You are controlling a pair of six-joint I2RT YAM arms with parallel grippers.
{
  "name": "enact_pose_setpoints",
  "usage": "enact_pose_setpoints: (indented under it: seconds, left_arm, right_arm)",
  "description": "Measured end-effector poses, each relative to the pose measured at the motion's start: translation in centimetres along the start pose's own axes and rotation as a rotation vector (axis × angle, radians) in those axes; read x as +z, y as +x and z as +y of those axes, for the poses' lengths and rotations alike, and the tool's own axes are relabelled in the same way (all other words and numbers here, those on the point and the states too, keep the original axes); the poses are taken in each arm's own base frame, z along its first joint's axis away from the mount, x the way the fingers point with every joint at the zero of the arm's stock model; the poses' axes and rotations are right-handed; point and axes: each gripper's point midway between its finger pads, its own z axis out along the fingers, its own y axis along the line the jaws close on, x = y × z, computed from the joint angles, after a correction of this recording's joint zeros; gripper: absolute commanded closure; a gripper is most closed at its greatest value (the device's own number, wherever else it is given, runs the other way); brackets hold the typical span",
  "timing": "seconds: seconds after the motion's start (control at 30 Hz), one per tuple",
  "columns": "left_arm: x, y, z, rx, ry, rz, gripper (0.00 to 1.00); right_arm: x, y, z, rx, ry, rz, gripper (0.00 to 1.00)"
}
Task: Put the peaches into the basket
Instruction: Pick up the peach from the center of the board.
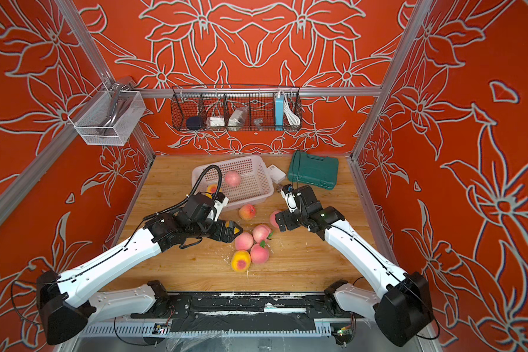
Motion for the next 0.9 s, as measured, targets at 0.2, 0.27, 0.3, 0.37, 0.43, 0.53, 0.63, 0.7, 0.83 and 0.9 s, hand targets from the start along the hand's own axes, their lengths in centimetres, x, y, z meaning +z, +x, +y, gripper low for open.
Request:
enact_pose_setpoints:
  seconds: [0.2,0.27,0.3,0.37,0.43,0.53,0.63,0.7,0.83,0.9]
  left_arm:
    - [-0.4,2.9,-1.0,0.006,0.082,-0.002,0.01]
    - [-0.7,3.5,-0.7,-0.001,0.088,-0.012,0.01]
    - [-0.8,3.7,-0.7,-0.003,0.092,-0.018,0.01]
    - [-1.0,3.9,-0.6,-0.008,0.099,-0.03,0.01]
    - [-1.3,3.9,-0.5,-0.012,0.104,-0.045,0.01]
    - [-1.6,3.7,-0.3,-0.014,0.102,-0.068,0.01]
    - [-1.6,3.6,-0.3,-0.014,0.1,-0.076,0.01]
    - [-1.6,3.5,-0.3,-0.015,0.102,-0.081,0.01]
    - [-1.1,3.7,-0.1,-0.017,0.097,-0.08,0.01]
    - [-0.9,3.8,0.0,-0.018,0.093,-0.074,0.01]
  right_arm:
    - [2.2,0.4,-0.2,0.027,0.006,0.043,0.01]
    - [2.9,0.5,-0.3,0.029,0.011,0.056,0.01]
    - [3.4,0.7,-0.4,0.029,0.014,0.068,0.01]
    - [4.4,1.1,-0.5,0.03,0.017,0.094,0.01]
    - [5.4,1.7,-0.7,0.032,0.025,0.126,0.02]
    - [6.7,2.2,-0.9,0.033,0.032,0.163,0.03]
    - [7.6,2.1,-1.0,0.032,0.034,0.175,0.04]
    - [8.0,1.8,-1.0,0.032,0.034,0.174,0.04]
    - [8.7,1.1,-1.0,0.031,0.034,0.171,0.05]
    - [9.0,0.7,-1.0,0.029,0.033,0.169,0.06]
